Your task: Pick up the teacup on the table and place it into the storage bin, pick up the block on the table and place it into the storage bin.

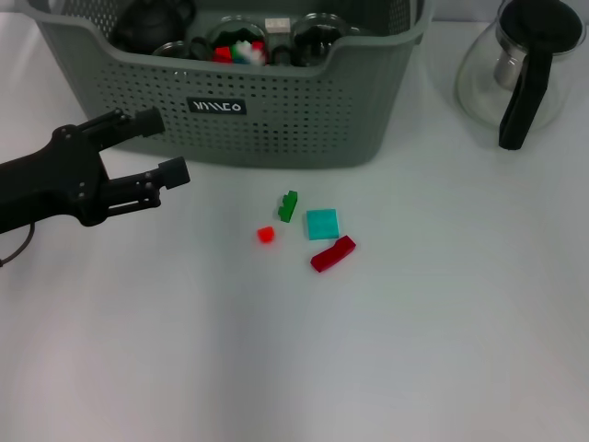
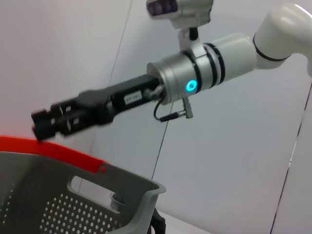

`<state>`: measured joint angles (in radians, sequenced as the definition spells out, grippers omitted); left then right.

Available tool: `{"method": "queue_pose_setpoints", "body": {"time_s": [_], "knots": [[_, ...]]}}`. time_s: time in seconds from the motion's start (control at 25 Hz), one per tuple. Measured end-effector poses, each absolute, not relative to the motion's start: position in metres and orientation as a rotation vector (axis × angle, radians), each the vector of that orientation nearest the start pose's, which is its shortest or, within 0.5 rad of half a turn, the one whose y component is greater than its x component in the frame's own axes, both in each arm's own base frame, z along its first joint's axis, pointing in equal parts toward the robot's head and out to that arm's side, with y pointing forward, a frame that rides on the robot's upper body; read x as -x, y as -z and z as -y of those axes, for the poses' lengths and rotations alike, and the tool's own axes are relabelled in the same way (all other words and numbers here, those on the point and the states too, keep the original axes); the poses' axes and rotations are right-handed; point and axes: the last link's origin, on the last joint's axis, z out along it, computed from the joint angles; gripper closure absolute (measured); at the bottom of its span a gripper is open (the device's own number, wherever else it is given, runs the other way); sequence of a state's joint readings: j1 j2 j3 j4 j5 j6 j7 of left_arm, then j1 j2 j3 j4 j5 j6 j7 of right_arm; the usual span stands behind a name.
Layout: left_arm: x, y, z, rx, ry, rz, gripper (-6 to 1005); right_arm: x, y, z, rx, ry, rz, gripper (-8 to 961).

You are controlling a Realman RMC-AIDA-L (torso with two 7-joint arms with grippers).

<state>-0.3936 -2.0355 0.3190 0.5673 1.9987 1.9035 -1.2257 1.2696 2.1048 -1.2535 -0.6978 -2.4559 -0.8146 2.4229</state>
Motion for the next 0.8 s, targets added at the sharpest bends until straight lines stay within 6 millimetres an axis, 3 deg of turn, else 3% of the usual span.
{"method": "queue_pose_setpoints", "body": {"time_s": [0.04,0.28,0.48,0.64,0.8], "knots": [[0.299,-0.05,-0.265,2.51,1.112,0.606,138,0.008,0.051,-0.482,2.514,-0.138,-0.414,464],[0.299,-0.051,-0.266,2.515,1.114,0.599,138,-0.002,-0.008,-0.447,2.534,-0.695,-0.399,193],[0.306,-0.059,-0.258,2.535,1.058,0.577,138,-0.048,-0.046,-0.403,2.552,-1.111,-0.346,119],[0.312,-0.062,-0.247,2.623,0.971,0.579,138,-0.087,-0.064,-0.374,2.596,-1.235,-0.304,132],[0.317,-0.061,-0.243,2.665,0.91,0.619,138,-0.112,-0.068,-0.356,2.683,-1.161,-0.291,135]]}}
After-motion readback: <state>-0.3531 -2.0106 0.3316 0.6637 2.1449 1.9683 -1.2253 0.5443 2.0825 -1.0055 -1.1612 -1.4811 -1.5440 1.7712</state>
